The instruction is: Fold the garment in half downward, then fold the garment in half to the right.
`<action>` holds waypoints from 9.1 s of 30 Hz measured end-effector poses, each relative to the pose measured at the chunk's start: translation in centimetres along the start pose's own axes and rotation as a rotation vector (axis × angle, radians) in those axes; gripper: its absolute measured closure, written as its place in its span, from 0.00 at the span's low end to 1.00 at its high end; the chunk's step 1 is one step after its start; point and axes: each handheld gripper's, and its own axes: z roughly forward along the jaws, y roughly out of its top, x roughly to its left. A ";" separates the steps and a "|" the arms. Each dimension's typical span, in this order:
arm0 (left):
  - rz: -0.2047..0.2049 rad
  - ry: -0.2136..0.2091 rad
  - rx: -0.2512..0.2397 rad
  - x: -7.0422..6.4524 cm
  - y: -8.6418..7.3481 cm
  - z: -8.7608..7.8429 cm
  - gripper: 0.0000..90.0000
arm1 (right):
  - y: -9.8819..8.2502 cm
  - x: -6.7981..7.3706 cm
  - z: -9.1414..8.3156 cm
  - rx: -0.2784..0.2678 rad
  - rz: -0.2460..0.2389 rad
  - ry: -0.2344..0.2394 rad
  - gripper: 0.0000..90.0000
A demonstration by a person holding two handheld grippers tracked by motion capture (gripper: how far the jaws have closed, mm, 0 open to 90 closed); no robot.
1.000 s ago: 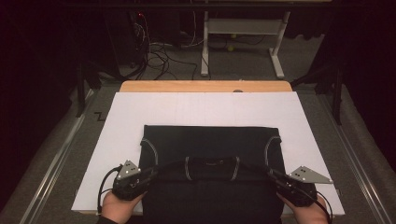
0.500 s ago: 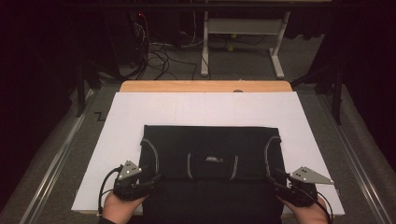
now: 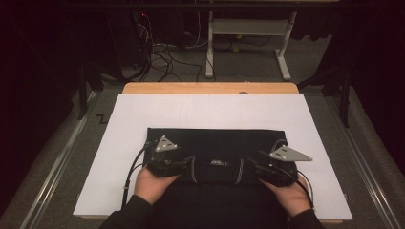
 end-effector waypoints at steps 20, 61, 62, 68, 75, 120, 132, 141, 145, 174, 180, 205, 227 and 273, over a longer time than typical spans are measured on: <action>0.000 0.011 0.132 -0.7 -0.5 4.7 0.65 | -0.9 1.1 6.0 0.204 0.039 0.025 0.77; 0.139 -0.110 -0.136 -5.8 -6.7 -5.3 0.80 | -4.1 4.9 -5.1 -0.141 -0.105 0.153 0.90; 0.137 -0.111 -0.139 -5.9 -6.8 -5.5 0.80 | -4.2 5.0 -5.2 -0.140 -0.108 0.155 0.90; 0.152 -0.122 -0.141 -6.6 -7.3 -6.3 0.80 | -4.6 5.5 -6.1 -0.146 -0.118 0.166 0.90; 0.171 -0.142 -0.144 -7.6 -8.1 -7.1 0.80 | -5.1 5.8 -7.1 -0.151 -0.121 0.171 0.90; 0.098 -0.097 -0.179 -3.2 -9.5 -6.7 0.43 | -6.7 4.0 -7.2 -0.147 -0.033 0.083 0.48; 0.034 -0.001 -0.225 1.0 -9.5 -7.2 0.22 | -6.7 1.8 -7.2 -0.189 0.038 -0.012 0.24; -0.010 0.059 -0.250 3.6 -9.7 -8.0 0.11 | -6.7 0.0 -7.0 -0.204 0.069 -0.059 0.14; -0.047 0.068 -0.245 4.8 -9.8 -8.0 0.03 | -6.6 -0.5 -6.8 -0.199 0.084 -0.070 0.05; -0.068 0.028 -0.256 8.7 -6.5 -8.3 0.00 | -1.2 3.5 -3.3 -0.231 -0.013 0.010 0.00; -0.084 0.058 -0.275 9.5 -5.5 -8.1 0.00 | -0.1 5.4 -1.9 -0.230 -0.048 0.048 0.00; -0.035 0.048 -0.296 11.5 -1.1 -7.7 0.00 | 2.1 14.0 4.1 -0.189 -0.138 0.215 0.00; -0.185 0.080 -0.141 15.5 0.5 -2.4 0.07 | 1.9 16.7 4.6 -0.167 -0.153 0.250 0.00; -0.192 0.072 -0.036 15.0 -3.6 0.7 0.78 | -0.6 27.0 10.0 0.161 -0.307 0.355 0.17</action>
